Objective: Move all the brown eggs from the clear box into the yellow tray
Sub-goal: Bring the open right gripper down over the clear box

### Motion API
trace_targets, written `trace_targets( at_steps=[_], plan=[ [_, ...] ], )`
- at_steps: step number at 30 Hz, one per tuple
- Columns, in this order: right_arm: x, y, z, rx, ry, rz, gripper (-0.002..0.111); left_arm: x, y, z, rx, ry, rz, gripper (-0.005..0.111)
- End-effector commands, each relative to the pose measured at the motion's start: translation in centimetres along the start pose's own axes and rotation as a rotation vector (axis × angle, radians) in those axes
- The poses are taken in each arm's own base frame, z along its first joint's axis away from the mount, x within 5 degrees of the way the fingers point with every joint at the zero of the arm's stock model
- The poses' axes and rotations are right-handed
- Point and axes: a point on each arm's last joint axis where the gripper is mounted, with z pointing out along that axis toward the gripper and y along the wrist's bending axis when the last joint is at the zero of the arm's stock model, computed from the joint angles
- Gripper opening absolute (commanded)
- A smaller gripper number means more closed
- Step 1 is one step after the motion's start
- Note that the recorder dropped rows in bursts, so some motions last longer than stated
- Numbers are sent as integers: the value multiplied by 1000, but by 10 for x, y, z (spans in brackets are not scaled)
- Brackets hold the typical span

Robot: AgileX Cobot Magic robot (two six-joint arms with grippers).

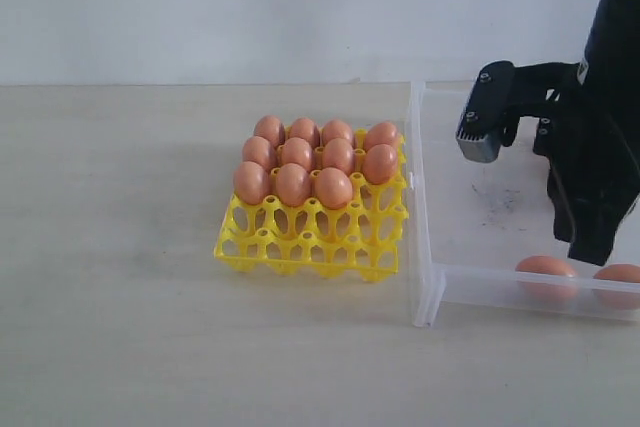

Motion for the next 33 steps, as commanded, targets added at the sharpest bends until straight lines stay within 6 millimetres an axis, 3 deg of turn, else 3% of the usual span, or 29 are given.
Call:
trace_targets(
  at_steps=[1,8,13,17,23,24,28,30,33],
  plan=[
    [-2,-7,12,45,21,-151,16,0,0,0,-7,-9,6,4],
    [1,-11,42,105,101,-256,20,0,0,0,-7,-9,6,4],
    [-9,-30,57,204,-16,-238,20,0,0,0,-7,-9,6,4],
    [2,-39,80,126,48,-193,20,0,0,0,-7,-9,6,4],
    [2,-39,83,102,49,-185,20,0,0,0,-7,-9,6,4],
    [2,-39,83,102,49,-185,25,0,0,0,-7,-9,6,4],
    [2,-41,83,130,41,-88,69,0,0,0,-7,-9,6,4],
    [2,-42,83,147,40,-65,73,0,0,0,-7,-9,6,4],
    [1,-42,83,144,37,-54,63,0,0,0,-7,-9,6,4]
  ],
)
